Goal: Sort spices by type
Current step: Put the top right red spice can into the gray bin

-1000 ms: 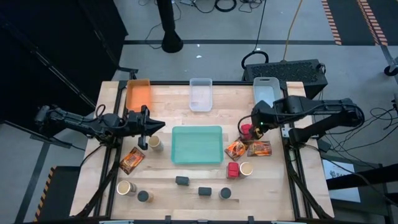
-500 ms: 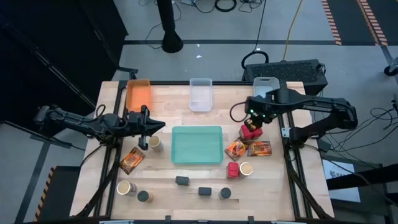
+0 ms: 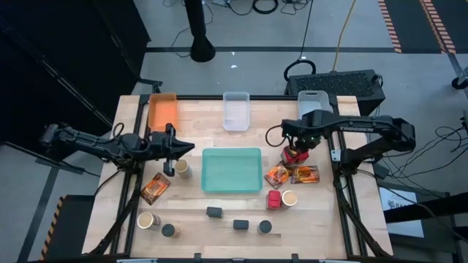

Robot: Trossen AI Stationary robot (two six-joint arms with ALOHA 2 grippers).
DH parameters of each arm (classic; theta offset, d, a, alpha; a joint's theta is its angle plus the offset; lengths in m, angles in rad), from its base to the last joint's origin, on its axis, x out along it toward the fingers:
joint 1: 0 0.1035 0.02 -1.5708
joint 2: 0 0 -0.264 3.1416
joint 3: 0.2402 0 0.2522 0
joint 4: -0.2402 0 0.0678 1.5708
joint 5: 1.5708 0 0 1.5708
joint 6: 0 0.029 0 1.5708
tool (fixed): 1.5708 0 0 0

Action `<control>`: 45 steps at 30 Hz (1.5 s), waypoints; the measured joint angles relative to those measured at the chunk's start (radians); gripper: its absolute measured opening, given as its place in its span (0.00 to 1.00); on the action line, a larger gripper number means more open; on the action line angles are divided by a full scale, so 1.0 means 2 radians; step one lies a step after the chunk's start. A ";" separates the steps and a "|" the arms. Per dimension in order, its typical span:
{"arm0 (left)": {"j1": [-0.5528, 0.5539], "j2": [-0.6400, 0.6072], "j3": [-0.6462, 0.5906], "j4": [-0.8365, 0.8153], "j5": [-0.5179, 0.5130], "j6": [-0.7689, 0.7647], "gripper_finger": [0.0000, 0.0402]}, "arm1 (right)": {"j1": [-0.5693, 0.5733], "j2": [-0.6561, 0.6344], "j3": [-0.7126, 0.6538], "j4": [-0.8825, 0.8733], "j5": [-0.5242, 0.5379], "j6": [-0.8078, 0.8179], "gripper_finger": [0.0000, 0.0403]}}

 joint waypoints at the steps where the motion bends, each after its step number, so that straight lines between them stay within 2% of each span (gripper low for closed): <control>1: 0.000 0.000 0.000 0.000 0.000 0.004 0.06 | 0.000 -0.001 -0.008 0.009 0.001 0.000 0.07; 3: 0.000 0.000 0.000 0.000 0.000 0.005 0.06 | 0.000 -0.004 -0.023 0.035 0.002 0.000 0.02; 6: 0.000 0.000 0.000 0.000 0.000 0.005 0.06 | 0.000 -0.009 -0.038 0.067 0.002 0.004 0.02; 14: 0.000 0.000 0.000 -0.002 0.000 0.005 0.06 | 0.000 -0.011 -0.065 0.084 0.021 0.009 0.00; 21: 0.000 0.000 0.000 -0.004 0.000 0.005 0.06 | 0.000 -0.015 -0.069 0.074 0.055 0.022 0.00; 27: 0.000 0.000 0.000 -0.004 0.000 0.004 0.06 | 0.000 -0.025 -0.069 0.068 0.058 0.034 0.00; 34: 0.000 0.000 0.000 -0.006 0.000 0.001 0.06 | 0.000 -0.038 -0.017 0.003 0.054 0.055 0.00; 39: 0.000 0.000 0.000 -0.008 0.000 0.001 0.06 | 0.000 -0.038 0.005 -0.030 0.042 0.053 0.08; 45: 0.000 0.000 0.000 -0.008 0.000 0.000 0.06 | 0.000 -0.038 0.005 -0.019 0.007 0.035 0.27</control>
